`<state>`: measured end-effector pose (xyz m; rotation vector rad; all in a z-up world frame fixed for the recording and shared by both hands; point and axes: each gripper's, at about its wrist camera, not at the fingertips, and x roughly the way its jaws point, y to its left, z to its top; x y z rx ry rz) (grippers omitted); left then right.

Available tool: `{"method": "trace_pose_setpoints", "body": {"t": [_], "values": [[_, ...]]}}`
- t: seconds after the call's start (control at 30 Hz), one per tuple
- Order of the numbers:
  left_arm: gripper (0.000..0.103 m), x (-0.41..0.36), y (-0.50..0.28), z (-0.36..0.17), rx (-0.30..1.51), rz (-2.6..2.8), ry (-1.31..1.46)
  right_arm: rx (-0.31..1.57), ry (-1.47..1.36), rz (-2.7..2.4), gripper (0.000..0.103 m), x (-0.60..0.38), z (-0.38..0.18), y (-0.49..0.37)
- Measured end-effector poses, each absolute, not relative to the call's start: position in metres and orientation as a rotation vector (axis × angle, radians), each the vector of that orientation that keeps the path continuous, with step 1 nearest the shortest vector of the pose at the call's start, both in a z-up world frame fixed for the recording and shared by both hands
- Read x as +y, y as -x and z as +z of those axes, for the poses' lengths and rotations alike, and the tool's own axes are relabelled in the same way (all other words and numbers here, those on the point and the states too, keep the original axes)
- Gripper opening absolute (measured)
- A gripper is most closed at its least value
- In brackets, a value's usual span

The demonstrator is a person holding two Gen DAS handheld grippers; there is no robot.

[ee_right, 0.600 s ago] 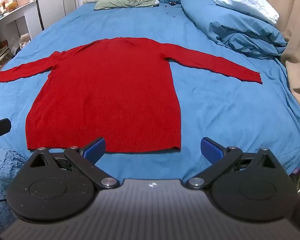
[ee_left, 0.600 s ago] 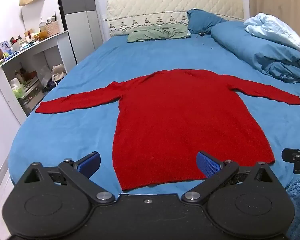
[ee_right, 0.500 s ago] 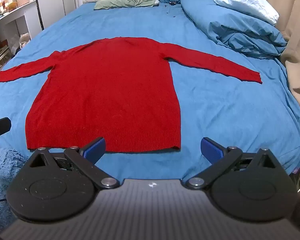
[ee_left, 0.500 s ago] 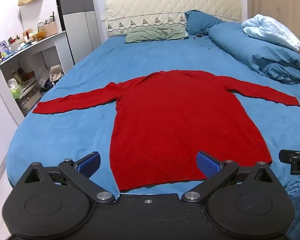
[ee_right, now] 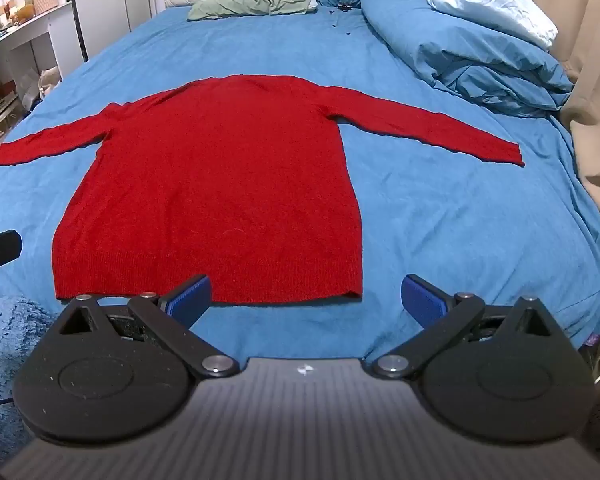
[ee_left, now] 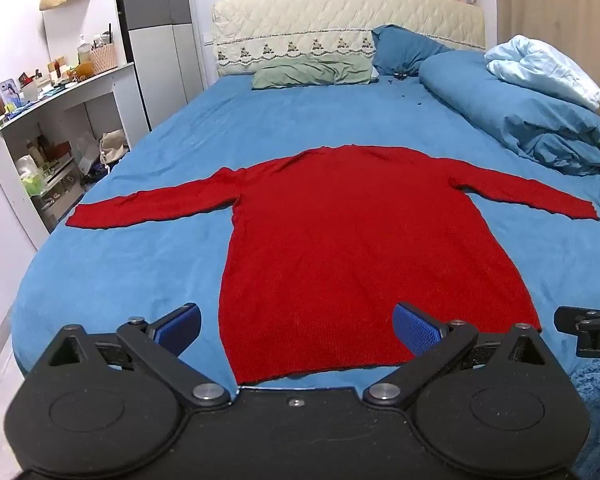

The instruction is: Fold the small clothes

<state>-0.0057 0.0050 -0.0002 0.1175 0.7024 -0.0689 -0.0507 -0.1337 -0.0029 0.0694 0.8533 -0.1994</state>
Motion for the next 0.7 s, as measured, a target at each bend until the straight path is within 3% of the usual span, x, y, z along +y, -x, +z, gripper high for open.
{"method": "trace_pose_setpoints", "body": {"t": [0.7], "values": [[0.103,0.0057,0.0072,0.0037,0.699,-0.073,-0.107,0.851,-0.071,-0.198,0.103,-0.1328,-0.001,0.0521]]}}
